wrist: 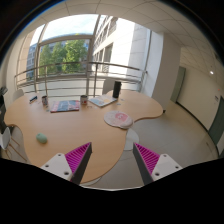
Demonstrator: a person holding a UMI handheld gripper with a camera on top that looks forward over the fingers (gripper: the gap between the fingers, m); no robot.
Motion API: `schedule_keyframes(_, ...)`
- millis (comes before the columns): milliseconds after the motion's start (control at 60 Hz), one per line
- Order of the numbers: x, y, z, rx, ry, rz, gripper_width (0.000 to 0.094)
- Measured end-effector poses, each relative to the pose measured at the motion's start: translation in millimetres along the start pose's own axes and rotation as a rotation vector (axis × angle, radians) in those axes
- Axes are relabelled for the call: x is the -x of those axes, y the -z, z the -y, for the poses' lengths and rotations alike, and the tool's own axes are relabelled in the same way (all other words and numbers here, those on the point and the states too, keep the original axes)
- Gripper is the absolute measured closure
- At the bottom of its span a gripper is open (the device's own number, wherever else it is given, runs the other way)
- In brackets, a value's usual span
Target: Arrange mouse
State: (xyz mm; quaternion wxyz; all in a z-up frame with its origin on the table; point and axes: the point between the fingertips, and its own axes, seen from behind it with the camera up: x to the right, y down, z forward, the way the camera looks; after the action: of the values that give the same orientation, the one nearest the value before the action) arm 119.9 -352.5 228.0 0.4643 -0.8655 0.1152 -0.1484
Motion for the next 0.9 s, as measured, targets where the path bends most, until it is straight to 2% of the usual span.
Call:
schedule_keyframes(167,7,13,-21,0.021,0.009,-0.040,0.0087)
schedule_keyframes(300,52,49,-78,0.078,0.000,-0.054,0.0087)
schedule_keyframes(417,119,58,-129,0.141,0.016,0.003,0.0083)
schedule_keyframes(533,194,57,-153,0.174,0.037,0.098,0.0085)
schedule_keyframes(717,291,12,-147,0.169,0.104,0.211,0.0084)
schedule_keyframes(900,368,-72,-117,0.144,0.156,0.284,0.0083)
